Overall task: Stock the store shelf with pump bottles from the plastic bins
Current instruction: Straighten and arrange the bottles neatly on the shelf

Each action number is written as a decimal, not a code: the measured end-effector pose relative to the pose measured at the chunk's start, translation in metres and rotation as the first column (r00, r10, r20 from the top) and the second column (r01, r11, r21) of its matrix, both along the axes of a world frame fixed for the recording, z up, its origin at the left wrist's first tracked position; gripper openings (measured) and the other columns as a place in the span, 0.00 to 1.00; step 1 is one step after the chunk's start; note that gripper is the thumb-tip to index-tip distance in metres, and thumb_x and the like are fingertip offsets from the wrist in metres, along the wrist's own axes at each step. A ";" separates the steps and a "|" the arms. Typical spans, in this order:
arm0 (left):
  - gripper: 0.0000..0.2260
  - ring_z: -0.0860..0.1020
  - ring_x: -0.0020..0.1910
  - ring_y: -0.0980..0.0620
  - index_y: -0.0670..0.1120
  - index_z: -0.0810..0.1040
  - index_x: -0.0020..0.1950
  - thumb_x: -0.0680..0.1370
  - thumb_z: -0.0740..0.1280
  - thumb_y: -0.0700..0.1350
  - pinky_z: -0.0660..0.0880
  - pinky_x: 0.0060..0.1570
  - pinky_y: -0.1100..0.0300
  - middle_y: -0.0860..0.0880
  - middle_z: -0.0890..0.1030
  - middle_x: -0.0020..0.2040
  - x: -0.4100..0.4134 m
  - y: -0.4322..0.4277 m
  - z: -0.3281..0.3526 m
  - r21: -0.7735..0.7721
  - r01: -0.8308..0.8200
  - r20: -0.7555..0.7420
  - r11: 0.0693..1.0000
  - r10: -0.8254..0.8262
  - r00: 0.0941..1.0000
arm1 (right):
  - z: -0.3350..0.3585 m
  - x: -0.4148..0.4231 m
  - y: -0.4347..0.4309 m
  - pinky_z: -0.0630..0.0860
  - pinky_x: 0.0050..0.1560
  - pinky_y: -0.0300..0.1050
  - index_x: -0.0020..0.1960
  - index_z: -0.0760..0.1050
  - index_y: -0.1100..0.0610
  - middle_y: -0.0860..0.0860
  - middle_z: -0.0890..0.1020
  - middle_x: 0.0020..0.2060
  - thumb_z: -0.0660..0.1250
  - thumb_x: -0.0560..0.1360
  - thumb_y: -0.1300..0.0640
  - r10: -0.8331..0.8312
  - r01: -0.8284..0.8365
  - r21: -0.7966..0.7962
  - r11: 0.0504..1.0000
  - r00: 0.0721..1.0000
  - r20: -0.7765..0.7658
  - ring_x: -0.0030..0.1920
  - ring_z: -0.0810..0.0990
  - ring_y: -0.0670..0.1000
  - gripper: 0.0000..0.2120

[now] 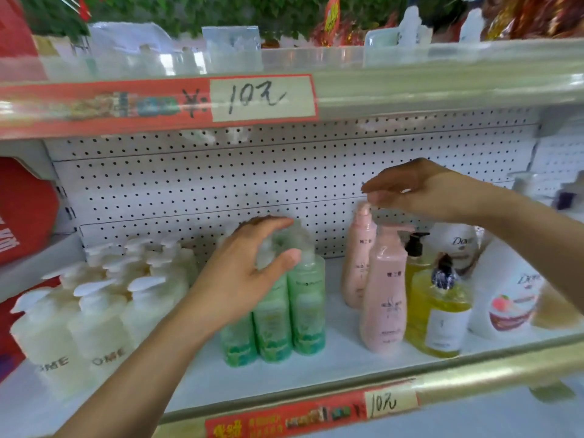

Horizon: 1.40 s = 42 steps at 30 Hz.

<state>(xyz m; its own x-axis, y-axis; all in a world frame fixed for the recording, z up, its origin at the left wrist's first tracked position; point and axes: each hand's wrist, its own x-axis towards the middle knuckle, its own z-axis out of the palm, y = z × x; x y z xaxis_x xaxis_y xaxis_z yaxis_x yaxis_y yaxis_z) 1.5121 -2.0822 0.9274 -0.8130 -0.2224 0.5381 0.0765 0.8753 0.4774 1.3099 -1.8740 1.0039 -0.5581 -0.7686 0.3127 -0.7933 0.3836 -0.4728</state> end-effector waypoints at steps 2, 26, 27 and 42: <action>0.19 0.69 0.65 0.66 0.60 0.73 0.67 0.77 0.65 0.61 0.62 0.62 0.75 0.63 0.74 0.66 -0.013 0.022 -0.002 0.060 0.007 -0.048 0.998 -0.004 0.999 | -0.003 -0.008 0.011 0.67 0.44 0.20 0.49 0.79 0.36 0.27 0.79 0.44 0.64 0.75 0.40 0.033 -0.033 0.020 0.999 0.999 0.005 0.46 0.74 0.25 0.07; 0.14 0.83 0.43 0.48 0.49 0.80 0.62 0.76 0.70 0.45 0.80 0.49 0.54 0.48 0.85 0.46 -0.180 0.048 0.055 0.065 -0.064 0.403 0.996 0.033 0.914 | -0.002 -0.062 0.035 0.77 0.54 0.42 0.56 0.79 0.36 0.38 0.83 0.49 0.67 0.67 0.32 0.428 -0.444 0.119 0.888 0.893 0.141 0.50 0.82 0.42 0.20; 0.13 0.81 0.38 0.48 0.49 0.81 0.60 0.75 0.69 0.42 0.79 0.43 0.56 0.48 0.84 0.42 -0.180 0.049 0.055 0.041 -0.058 0.401 0.997 0.037 0.916 | -0.003 -0.056 0.033 0.77 0.54 0.40 0.58 0.78 0.36 0.37 0.83 0.51 0.68 0.68 0.33 0.432 -0.441 0.161 0.883 0.898 0.088 0.50 0.81 0.40 0.20; 0.03 0.72 0.19 0.62 0.49 0.85 0.41 0.70 0.71 0.44 0.68 0.25 0.68 0.54 0.76 0.21 -0.185 0.035 0.061 -0.265 -0.203 0.324 0.942 0.286 0.902 | -0.028 -0.033 0.008 0.67 0.46 0.33 0.56 0.79 0.41 0.34 0.76 0.42 0.72 0.73 0.49 0.305 -0.252 0.228 0.941 0.921 -0.241 0.45 0.72 0.37 0.13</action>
<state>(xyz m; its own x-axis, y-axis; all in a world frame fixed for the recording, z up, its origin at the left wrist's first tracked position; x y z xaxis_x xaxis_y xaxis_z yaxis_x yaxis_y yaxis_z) 1.3275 -2.0473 0.9889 -0.8931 -0.3488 0.2841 -0.2911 0.9296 0.2262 1.2772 -1.8657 0.9756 -0.2281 -0.9399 0.2542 -0.9675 0.1895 -0.1677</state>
